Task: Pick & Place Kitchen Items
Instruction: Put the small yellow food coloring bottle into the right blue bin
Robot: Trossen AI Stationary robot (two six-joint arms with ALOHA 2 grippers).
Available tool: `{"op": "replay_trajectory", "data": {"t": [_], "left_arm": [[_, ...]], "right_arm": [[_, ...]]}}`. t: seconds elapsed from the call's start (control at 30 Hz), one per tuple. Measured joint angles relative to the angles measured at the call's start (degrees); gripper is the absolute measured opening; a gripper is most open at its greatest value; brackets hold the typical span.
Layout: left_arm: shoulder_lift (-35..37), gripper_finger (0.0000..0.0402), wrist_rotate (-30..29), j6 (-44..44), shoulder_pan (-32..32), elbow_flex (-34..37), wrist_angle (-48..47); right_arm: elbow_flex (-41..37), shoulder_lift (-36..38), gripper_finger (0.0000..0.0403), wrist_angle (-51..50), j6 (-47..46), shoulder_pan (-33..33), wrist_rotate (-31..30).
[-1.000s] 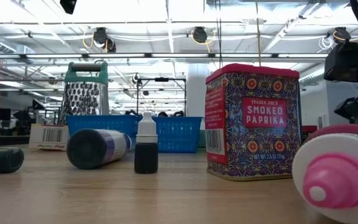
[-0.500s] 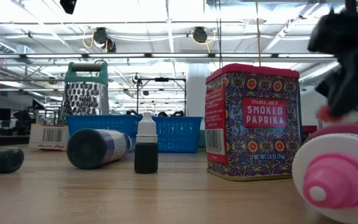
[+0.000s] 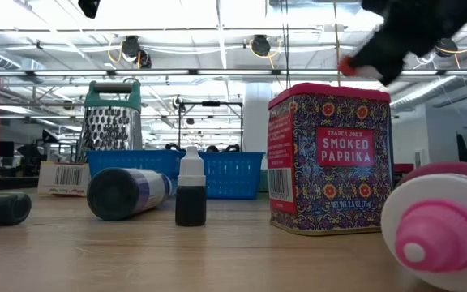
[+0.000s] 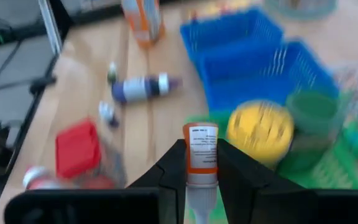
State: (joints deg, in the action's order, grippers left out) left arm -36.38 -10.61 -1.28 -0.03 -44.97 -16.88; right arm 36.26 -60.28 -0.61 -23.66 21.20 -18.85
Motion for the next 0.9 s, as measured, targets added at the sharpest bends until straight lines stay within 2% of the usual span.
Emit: {"op": "replay_trajectory", "data": {"t": [0.13, 0.2, 0.37, 0.57, 0.9], "left_arm": [[0.0, 0.0021, 0.0, 0.0, 0.0, 0.0, 0.1], [0.0, 0.0021, 0.0, 0.0, 0.0, 0.0, 0.3], [0.0, 0.0021, 0.0, 0.0, 0.0, 0.0, 0.5], [0.0, 0.0021, 0.0, 0.0, 0.0, 0.0, 0.5], [-2.0, 0.0021, 0.0, 0.0, 0.0, 0.0, 0.6]], "right_arm": [[0.5, -1.5, 0.0058, 9.3, 6.9, -5.0, 5.1], [0.7, -2.6, 0.0058, 12.7, 8.8, -7.4, 5.8], [0.7, -6.8, 0.0058, 18.7, 10.7, -13.7, 10.4], [1.5, -14.8, 0.0058, 30.6, 11.5, -19.9, 19.4], [11.8, -27.7, 0.0056, 31.3, 16.0, -23.8, 23.4]]}}
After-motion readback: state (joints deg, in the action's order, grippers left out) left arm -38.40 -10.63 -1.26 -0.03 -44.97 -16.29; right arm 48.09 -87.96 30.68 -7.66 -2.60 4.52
